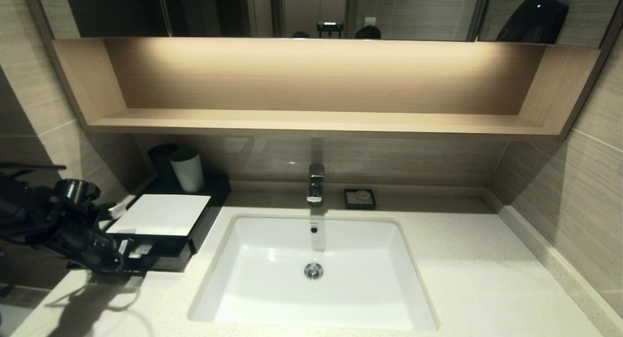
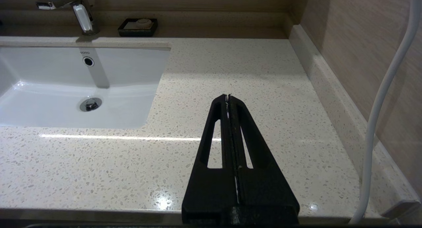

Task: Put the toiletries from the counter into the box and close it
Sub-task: Close the drawer

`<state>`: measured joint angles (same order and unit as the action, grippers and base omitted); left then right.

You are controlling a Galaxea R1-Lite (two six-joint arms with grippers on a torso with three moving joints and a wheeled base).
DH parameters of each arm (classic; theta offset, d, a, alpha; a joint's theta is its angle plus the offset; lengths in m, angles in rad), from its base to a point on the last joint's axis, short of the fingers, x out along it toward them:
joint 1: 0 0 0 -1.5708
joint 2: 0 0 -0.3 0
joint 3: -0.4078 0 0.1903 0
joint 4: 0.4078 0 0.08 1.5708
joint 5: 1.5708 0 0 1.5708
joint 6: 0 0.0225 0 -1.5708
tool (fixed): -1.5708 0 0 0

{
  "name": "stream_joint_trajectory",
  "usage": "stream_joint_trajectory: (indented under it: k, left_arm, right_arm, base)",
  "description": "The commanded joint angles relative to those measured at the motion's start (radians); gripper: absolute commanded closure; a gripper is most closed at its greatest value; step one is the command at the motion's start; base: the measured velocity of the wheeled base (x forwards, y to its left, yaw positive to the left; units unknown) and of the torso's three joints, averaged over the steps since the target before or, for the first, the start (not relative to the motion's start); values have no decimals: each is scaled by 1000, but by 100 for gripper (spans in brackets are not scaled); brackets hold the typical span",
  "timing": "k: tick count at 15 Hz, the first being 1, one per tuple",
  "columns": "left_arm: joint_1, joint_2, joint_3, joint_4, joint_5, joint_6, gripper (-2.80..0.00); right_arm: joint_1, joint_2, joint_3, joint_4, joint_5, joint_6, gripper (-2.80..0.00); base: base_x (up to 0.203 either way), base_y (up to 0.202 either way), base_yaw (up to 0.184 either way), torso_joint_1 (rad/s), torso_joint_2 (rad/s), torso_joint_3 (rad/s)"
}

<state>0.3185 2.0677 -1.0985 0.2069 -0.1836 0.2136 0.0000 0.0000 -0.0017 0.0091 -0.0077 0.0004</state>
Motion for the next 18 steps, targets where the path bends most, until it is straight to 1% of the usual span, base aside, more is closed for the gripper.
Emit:
stream_joint_trajectory:
  k: [1,5,11,13,15,18]
  left_arm:
    - [1,12,-20,2,0,-8,0]
    - [-12,16,-48,3,0,-33,0]
    - [-13,31,-52,-17,0,-33,0]
    - [-16,32,-59,-24,0,-39,0]
    - [-21,40,-79,-24,0,-60,0]
    - [-21,46,-87,-24,0,-63,0]
  right_arm:
    - [0,0,0,0,0,0,0]
    - [0,0,0,0,0,0,0]
    - [0,0,0,0,0,0,0]
    - [0,0,0,0,0,0,0]
    - [0,0,0,0,0,0,0]
    - [0,0,0,0,0,0,0]
  base:
    - [0,0,0,0,0,0]
    - [0,0,0,0,0,0]
    - [0,0,0,0,0,0]
    - [0,0,0,0,0,0]
    - [0,0,0,0,0,0]
    - [0,0,0,0,0,0]
